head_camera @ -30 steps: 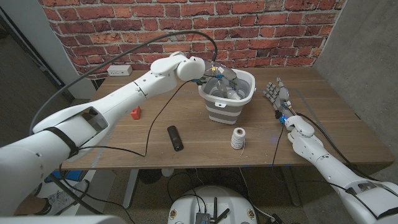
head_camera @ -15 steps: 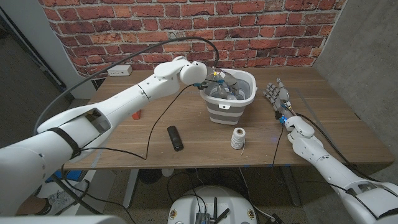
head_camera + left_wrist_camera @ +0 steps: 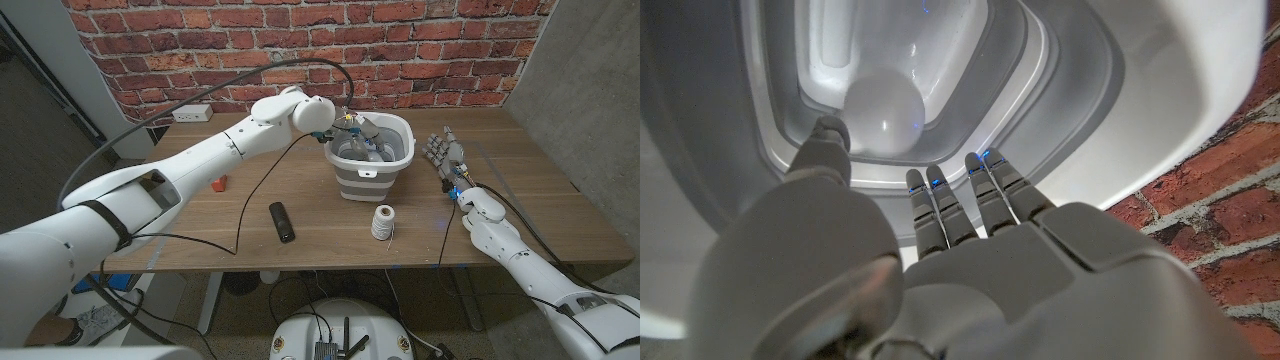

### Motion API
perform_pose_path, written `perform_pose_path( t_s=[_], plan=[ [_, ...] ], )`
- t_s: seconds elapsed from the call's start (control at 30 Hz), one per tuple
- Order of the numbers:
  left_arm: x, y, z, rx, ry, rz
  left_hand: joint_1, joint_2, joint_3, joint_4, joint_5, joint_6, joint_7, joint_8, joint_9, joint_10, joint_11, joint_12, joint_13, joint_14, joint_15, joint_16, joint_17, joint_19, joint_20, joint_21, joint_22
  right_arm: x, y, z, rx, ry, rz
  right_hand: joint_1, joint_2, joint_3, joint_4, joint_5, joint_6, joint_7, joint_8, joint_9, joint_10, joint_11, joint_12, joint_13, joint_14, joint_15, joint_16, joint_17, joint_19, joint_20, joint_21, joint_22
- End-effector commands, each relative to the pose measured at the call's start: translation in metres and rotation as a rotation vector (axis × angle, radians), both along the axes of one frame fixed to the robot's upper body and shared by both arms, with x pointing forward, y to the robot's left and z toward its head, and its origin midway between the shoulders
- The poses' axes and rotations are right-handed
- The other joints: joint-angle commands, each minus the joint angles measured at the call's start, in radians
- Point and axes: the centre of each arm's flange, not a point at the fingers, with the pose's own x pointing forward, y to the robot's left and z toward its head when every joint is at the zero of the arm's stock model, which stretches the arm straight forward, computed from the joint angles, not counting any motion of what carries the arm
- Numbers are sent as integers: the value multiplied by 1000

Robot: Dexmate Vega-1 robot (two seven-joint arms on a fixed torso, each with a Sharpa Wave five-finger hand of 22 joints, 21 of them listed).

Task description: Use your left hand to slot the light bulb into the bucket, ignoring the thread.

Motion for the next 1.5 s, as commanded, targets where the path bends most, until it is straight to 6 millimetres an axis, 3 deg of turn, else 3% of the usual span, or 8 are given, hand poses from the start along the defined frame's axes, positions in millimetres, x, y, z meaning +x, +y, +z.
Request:
perform_pose_path(
  t_s=[0.03,0.83,1.5],
  plan=[
    [-5,1,7,17,23,24,-11,-12,-11,1,-8,-24,10,-24,1,-50,19,-1,-18,-35,-97,-5,-8,-21,-15,-5,0,2,2,1,-3,-1,7,2,48,-3,3,9,7,0,2,5,9,5,6,1,-9,-3,5,1,5,5,-5,4],
    [-33,1,30,9,-38,-12,-55,-10,-24,15,-15,-35,24,-46,1,-58,18,10,-46,-58,-86,0,-15,-40,-19,-7,-2,0,1,0,-3,-5,9,2,48,-5,2,8,8,0,2,5,10,4,7,1,-8,-1,6,0,4,9,-5,4],
    [-63,18,52,-52,-83,-14,-80,-15,-30,13,-19,-57,41,-71,0,-91,33,7,-76,-102,-60,-8,-26,-70,-20,-12,-5,-3,5,3,-22,-4,12,3,49,-6,2,8,5,0,1,5,8,4,6,1,-9,-1,7,0,2,9,-6,4]
  ],
)
